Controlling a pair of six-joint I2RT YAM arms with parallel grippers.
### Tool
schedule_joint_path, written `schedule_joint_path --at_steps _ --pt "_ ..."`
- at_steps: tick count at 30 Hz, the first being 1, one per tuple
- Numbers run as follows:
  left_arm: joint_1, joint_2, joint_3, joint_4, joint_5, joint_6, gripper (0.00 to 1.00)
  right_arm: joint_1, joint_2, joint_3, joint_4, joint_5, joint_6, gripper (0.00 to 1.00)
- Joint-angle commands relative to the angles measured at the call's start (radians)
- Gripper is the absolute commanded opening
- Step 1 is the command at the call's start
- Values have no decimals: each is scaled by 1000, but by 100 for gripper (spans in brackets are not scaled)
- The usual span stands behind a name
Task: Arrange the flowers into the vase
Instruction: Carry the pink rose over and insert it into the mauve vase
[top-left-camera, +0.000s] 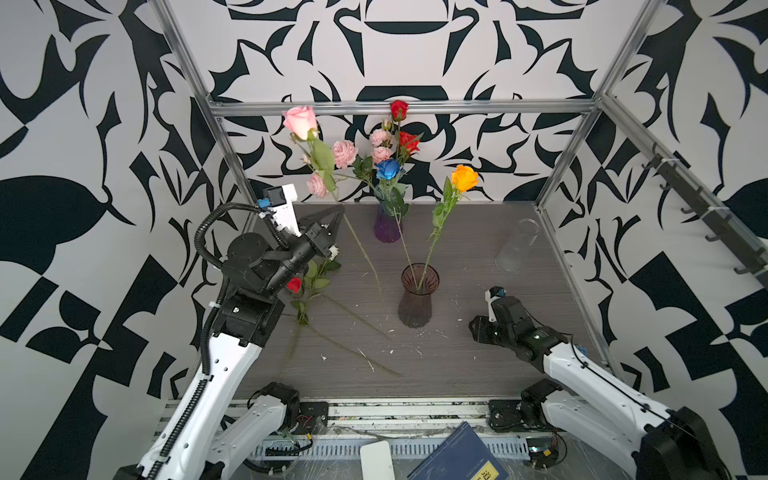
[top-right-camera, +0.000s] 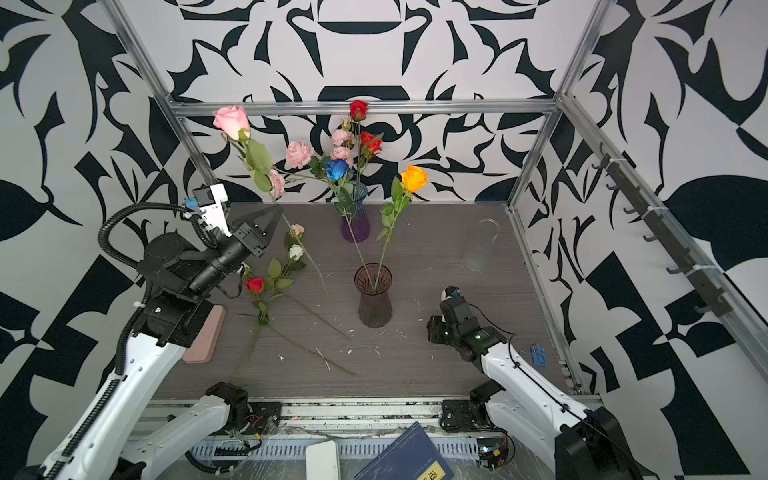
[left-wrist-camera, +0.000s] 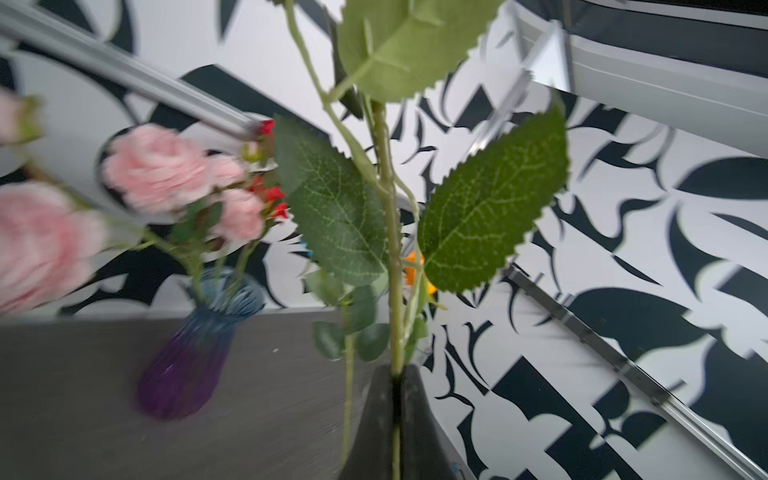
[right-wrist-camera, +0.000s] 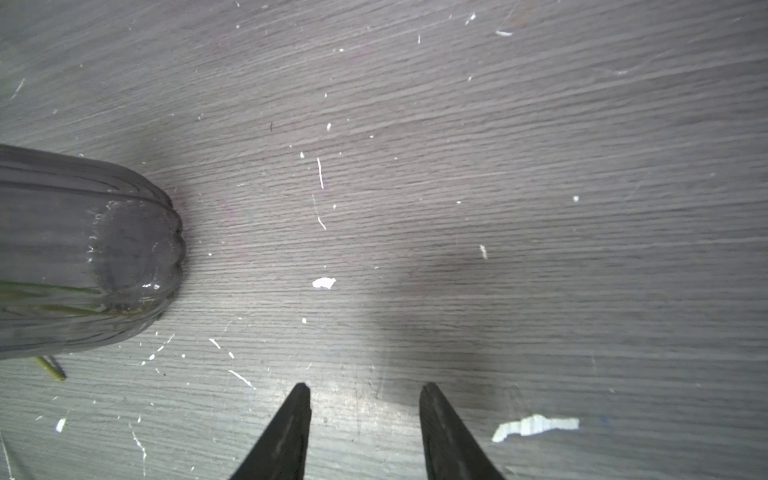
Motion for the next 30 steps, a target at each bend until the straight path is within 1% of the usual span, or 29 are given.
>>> schedule_joint_path --at_steps 1,4,5,6,9,15,18,24,30 --pt "-86 52 86 140 45 103 0 7 -10 16 10 21 -10 47" --pt "-162 140 170 181 95 161 0 7 -12 15 11 21 -10 47" --pt "-189 169 202 182 105 197 0 7 -14 15 10 21 -10 47" --pt "-217 200 227 182 105 235 0 7 -16 14 10 22 -8 47" --pt "-267 272 267 213 112 294 0 6 -23 12 8 24 -8 47" --pt "-280 397 258 299 167 359 0 7 -34 9 8 28 -7 47" --pt "-280 435 242 317 186 380 0 7 -35 9 8 27 -6 47" --pt "-280 447 165 355 156 378 0 7 -31 9 10 22 -8 47" --pt "-279 428 77 361 85 369 0 6 -31 9 11 19 -8 47"
